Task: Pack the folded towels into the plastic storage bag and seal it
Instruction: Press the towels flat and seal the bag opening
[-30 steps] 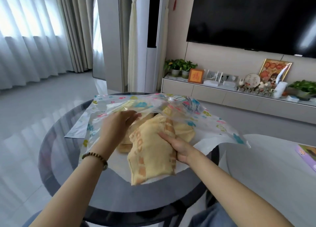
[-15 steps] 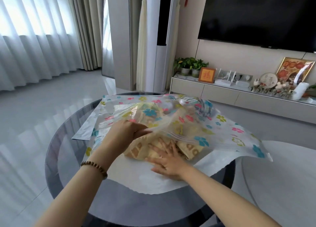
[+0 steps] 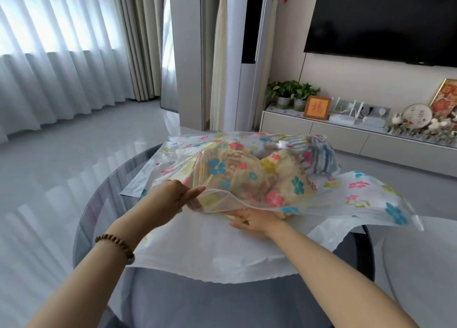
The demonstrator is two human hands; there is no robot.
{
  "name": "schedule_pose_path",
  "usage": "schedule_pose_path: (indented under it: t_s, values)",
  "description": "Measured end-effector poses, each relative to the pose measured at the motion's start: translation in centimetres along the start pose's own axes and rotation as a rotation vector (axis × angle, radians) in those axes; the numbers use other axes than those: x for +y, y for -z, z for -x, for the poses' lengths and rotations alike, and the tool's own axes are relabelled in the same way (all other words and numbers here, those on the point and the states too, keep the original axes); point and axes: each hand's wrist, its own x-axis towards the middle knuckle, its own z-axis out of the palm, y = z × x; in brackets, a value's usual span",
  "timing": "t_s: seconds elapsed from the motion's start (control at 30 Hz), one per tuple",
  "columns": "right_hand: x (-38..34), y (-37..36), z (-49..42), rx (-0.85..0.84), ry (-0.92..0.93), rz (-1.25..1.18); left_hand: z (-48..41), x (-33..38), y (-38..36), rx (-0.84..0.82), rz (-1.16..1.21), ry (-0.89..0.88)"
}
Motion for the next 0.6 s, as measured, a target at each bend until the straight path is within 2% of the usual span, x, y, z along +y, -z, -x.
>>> schedule_pose_path:
  t_s: [0.1, 0.2, 0.3, 0.4, 0.47, 0.53, 0.6]
  values:
    - [-1.3, 0.3, -1.5, 0.112, 0.001, 0.099, -1.3, -1.6, 0.7, 0.001, -0.077, 0.029]
    - [-3.4, 0.2, -1.2, 0.154, 0.051, 0.174, -2.1, -2.0, 1.1, 0.063, -0.159, 0.034]
    - [-5.4, -0.1, 2.1, 0.199, 0.106, 0.128, -1.7, -1.6, 1.2, 0.153, -0.123, 0.035]
    - [-5.8, -0.1, 8.1, 0.140, 0.213, 0.013, -1.4, -0.6, 0.4, 0.122, -0.142, 0.038]
    - [-6.3, 1.1, 11.9, 0.125, 0.263, -0.158, -1.7, 0.3, -0.4, -0.003, 0.046, 0.081]
    - [-7.0, 3.4, 14.6, 0.191, 0.310, -0.367, -2.4, 1.4, -1.2, -0.044, 0.270, 0.100]
    - [-7.5, 6.4, 15.4, 0.343, 0.360, -0.542, -3.5, 1.8, -2.3, 0.025, 0.314, 0.097]
